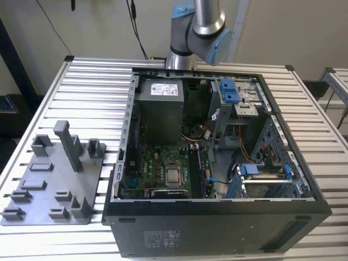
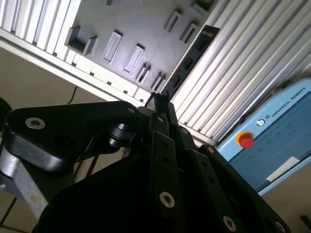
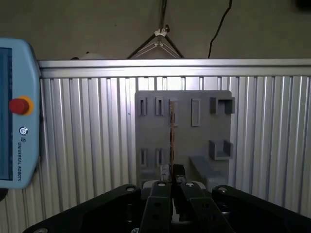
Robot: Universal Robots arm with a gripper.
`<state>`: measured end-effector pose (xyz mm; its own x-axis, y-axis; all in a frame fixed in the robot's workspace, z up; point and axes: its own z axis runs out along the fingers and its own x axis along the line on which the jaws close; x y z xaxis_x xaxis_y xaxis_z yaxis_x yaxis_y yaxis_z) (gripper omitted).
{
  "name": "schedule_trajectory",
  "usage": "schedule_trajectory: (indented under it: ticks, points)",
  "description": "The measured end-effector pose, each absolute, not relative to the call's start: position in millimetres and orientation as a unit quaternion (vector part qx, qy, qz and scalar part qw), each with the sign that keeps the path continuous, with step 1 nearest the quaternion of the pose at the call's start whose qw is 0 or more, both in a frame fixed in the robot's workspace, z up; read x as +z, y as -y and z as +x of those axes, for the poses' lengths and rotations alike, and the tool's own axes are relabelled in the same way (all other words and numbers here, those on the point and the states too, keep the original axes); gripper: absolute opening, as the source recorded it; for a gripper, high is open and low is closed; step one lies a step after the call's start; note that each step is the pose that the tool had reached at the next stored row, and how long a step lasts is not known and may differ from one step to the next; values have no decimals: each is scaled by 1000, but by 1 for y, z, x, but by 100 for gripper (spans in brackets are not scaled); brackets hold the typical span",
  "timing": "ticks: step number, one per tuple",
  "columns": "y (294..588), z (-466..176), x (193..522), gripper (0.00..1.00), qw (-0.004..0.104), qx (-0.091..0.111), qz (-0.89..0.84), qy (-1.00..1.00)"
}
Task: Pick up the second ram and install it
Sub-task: 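Pick up the second ram and move it above second insertion slot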
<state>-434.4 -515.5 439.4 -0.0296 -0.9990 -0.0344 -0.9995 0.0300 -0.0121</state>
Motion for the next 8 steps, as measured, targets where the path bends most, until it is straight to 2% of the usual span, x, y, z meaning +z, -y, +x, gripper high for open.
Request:
schedule_trajectory:
  ticks: [8]
  points:
    - [516, -433, 442, 14, 17, 8, -696, -717]
